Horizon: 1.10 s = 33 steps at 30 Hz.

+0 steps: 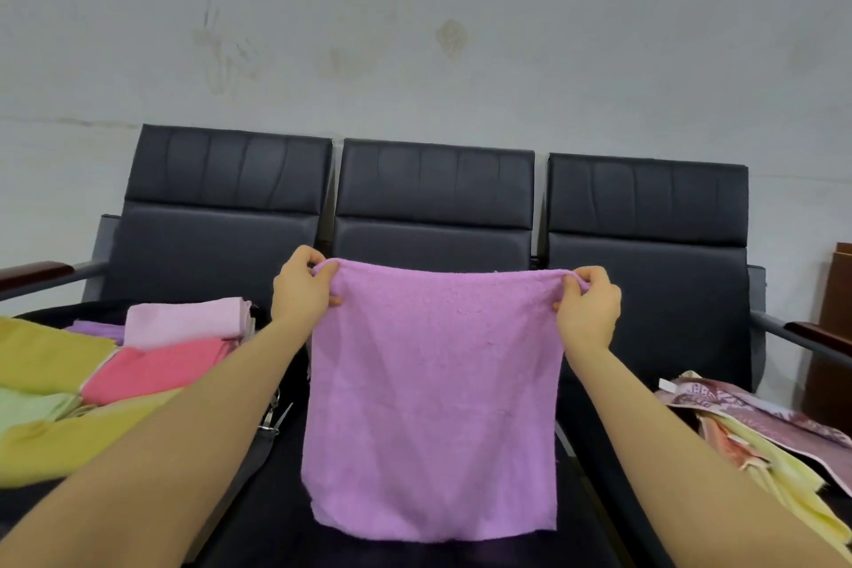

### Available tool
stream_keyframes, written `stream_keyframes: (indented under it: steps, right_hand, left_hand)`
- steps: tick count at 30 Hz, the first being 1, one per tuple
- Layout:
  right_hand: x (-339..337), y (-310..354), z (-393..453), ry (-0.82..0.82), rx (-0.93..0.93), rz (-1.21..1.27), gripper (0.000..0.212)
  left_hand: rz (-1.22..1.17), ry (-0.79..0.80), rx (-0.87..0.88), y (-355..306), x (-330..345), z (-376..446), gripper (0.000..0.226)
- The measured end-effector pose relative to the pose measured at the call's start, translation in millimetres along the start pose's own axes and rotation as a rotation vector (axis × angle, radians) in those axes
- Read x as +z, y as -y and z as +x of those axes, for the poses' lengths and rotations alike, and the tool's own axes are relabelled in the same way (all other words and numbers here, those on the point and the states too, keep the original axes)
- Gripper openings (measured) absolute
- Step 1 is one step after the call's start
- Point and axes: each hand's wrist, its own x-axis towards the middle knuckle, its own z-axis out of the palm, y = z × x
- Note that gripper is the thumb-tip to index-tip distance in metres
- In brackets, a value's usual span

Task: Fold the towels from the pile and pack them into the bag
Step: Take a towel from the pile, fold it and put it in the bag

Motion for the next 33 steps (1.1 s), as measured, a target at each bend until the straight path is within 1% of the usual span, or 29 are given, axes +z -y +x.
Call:
stream_keyframes:
  steps: [2, 5, 9, 11, 14, 18, 23, 26, 29, 31, 33]
  right_hand:
    - [13, -18, 1, 0.044, 0.036, -0.008, 0.009]
    - [31, -38, 12, 0.085, 0.067, 0.067, 0.010]
    - [55, -48, 36, 0.060, 0.084, 0.166, 0.013]
    - [68, -45, 48, 0.043, 0.053, 0.186, 0.014]
    - [83, -32, 58, 0.022, 0.009, 0.259, 0.011]
    - [81, -24, 52, 0.048, -0.047, 0.296, 0.010]
    - [57, -47, 16, 0.119, -0.045, 0.235, 0.009]
    - [43, -64, -10, 0.135, -0.002, 0.172, 0.008]
    - [35, -87, -32, 0.114, 0.036, 0.062, 0.014]
    - [33, -105, -46, 0.107, 0.069, -0.052, 0.013]
    - [33, -121, -59, 0.120, 0.159, -0.163, 0.014]
  left_hand:
    - [-0.016, -0.003, -0.038, 18, 15, 4, 0.016]
    - [-0.050, 0.015, -0.065, 35, 37, 21, 0.015]
    - [-0.104, -0.008, -0.089, 39, 65, 56, 0.019]
    - [-0.130, -0.043, -0.064, 34, 76, 70, 0.015]
    - [-0.164, -0.088, 0.028, 26, 86, 81, 0.013]
    - [-0.188, -0.131, 0.091, 20, 85, 62, 0.009]
    - [-0.135, -0.178, 0.044, 40, 71, 14, 0.006]
    - [0.030, -0.218, -0.038, 60, 65, -13, 0.009]
    - [0.109, -0.190, -0.162, 77, 59, -44, 0.009]
    - [0.162, -0.154, -0.228, 91, 57, -62, 0.012]
    - [0.228, -0.126, -0.265, 108, 56, -74, 0.019]
